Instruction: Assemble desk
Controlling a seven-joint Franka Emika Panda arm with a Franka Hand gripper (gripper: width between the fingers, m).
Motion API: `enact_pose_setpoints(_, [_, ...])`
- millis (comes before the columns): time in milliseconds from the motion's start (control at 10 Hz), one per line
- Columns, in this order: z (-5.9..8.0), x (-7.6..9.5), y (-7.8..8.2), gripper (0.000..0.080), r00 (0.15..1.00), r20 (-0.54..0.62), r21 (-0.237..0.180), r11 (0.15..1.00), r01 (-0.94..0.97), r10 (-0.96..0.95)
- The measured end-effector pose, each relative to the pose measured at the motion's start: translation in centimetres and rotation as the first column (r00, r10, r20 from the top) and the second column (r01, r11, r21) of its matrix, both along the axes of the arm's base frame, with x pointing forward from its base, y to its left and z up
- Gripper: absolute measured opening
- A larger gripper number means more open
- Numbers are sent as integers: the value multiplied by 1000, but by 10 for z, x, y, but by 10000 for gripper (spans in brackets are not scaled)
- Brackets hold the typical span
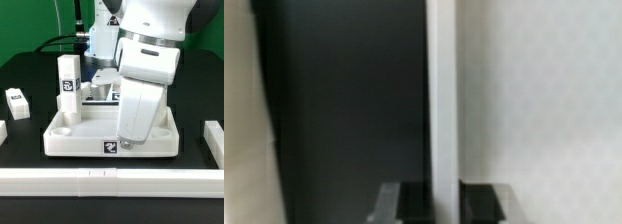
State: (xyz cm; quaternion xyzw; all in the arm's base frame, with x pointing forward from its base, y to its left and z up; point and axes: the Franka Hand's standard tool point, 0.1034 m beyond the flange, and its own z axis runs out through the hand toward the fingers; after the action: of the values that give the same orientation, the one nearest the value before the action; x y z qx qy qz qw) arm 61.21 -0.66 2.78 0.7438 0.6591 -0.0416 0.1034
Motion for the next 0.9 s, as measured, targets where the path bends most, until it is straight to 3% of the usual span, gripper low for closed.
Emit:
enact_pose_setpoints(400, [6, 39, 25, 63, 1000, 2, -4, 1000, -28, 28])
enact_pose_setpoints(700, [7, 49, 46, 63, 1000, 12, -10, 1000, -25, 26])
enact_pose_setpoints(900, [10, 52, 52, 63, 1000, 22, -13, 1000, -14, 14])
